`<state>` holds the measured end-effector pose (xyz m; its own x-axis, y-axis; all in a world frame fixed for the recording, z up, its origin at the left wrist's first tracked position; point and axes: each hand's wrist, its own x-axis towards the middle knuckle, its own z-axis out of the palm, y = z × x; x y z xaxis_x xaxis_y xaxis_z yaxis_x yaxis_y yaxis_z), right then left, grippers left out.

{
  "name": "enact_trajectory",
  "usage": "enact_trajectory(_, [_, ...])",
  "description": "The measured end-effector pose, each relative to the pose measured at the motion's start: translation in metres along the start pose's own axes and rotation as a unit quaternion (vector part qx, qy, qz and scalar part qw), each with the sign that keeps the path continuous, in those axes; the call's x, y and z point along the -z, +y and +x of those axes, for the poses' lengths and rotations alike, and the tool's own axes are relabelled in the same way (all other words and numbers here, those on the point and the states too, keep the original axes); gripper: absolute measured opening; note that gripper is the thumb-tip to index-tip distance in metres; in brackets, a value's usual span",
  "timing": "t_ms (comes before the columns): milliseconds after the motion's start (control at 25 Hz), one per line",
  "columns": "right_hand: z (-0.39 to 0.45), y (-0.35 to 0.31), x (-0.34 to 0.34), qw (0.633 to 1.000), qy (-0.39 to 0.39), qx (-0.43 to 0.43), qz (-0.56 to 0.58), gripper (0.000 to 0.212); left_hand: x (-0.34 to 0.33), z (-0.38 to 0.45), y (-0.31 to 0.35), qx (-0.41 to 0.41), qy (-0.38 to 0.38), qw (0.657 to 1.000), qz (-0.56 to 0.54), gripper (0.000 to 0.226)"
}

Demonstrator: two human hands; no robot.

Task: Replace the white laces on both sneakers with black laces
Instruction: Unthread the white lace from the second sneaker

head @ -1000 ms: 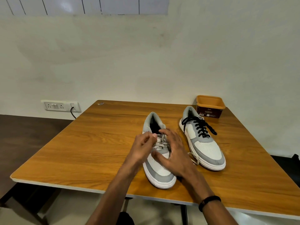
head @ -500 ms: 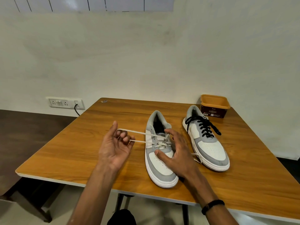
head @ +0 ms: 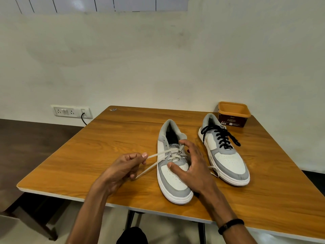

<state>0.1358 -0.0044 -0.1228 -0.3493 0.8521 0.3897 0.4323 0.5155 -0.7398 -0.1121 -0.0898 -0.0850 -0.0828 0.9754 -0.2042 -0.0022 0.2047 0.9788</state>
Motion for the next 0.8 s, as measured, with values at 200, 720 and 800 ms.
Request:
enact_trajectory(200, [-0.001,-0.001,-0.004,1.0,0.014,-0.003,0.01,0.081,-0.033,0.014,0.002,-0.124,0.122,0.962,0.212,0.054])
enact_trajectory(720, [-0.003,-0.006,-0.004,0.999,0.026,-0.006,0.037,0.081,-0.082,0.043,0.002,-0.328,0.212,0.871,0.299,0.016])
enact_trajectory(800, [-0.003,-0.007,-0.003,0.999,0.02,-0.016,0.033,0.081,-0.073,0.036,0.002,-0.288,0.251,0.908,0.173,0.013])
